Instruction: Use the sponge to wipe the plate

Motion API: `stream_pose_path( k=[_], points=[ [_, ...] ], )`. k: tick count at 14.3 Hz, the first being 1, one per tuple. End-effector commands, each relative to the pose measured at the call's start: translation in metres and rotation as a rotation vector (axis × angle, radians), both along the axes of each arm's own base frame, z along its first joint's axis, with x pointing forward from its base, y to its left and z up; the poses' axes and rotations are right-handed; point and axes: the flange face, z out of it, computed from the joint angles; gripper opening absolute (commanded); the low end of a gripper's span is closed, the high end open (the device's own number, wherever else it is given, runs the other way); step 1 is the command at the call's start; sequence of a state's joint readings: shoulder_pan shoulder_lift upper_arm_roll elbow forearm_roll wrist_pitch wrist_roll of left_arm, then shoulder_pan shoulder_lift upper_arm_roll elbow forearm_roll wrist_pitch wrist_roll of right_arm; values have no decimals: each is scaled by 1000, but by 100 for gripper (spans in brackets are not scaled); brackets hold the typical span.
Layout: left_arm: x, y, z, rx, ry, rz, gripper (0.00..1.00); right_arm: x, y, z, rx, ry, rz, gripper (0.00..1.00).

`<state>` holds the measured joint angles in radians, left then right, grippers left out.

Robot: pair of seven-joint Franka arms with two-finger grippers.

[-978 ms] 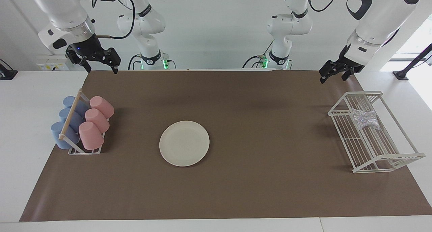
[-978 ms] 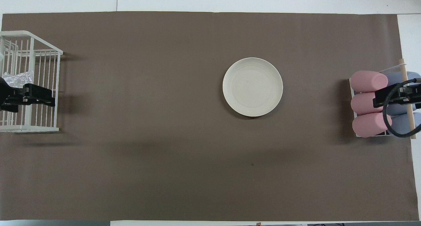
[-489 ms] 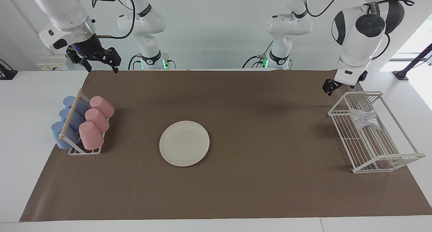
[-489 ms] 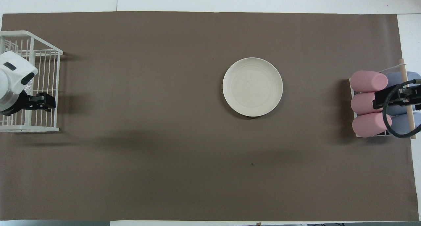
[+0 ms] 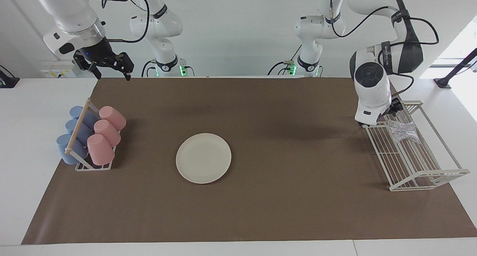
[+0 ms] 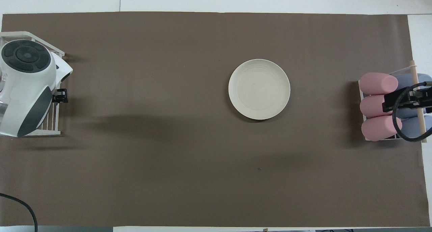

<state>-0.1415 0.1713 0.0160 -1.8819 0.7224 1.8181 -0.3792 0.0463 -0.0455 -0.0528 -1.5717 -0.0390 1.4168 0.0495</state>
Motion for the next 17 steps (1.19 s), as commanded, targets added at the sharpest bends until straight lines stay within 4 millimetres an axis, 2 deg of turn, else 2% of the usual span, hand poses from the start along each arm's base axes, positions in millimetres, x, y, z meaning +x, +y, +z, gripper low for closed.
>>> stream_pose_path(
  k=[1,3,5,8,13,15,16,17],
  points=[
    [19,-1,-15,94,8,-41,100,-2,0,3,-12,8,-11,100],
    [28,0,-20,126,12,-53,100,-3,-3,0,-12,14,-20,100],
    [29,2,-19,129,10,-50,100,-2,5,1,-14,6,-17,100],
    [39,0,-7,139,-2,-32,99,-2,6,3,-16,3,-49,100],
    [39,-4,-11,138,-4,-41,93,-2,6,2,-15,2,-53,100],
    [39,-3,-11,138,-6,-37,78,-2,7,3,-16,1,-61,100],
    [39,-3,-12,138,-5,-37,65,-2,7,3,-17,1,-73,100],
    [38,-2,-13,139,-1,-38,46,-3,7,3,-18,2,-79,100]
  ],
)
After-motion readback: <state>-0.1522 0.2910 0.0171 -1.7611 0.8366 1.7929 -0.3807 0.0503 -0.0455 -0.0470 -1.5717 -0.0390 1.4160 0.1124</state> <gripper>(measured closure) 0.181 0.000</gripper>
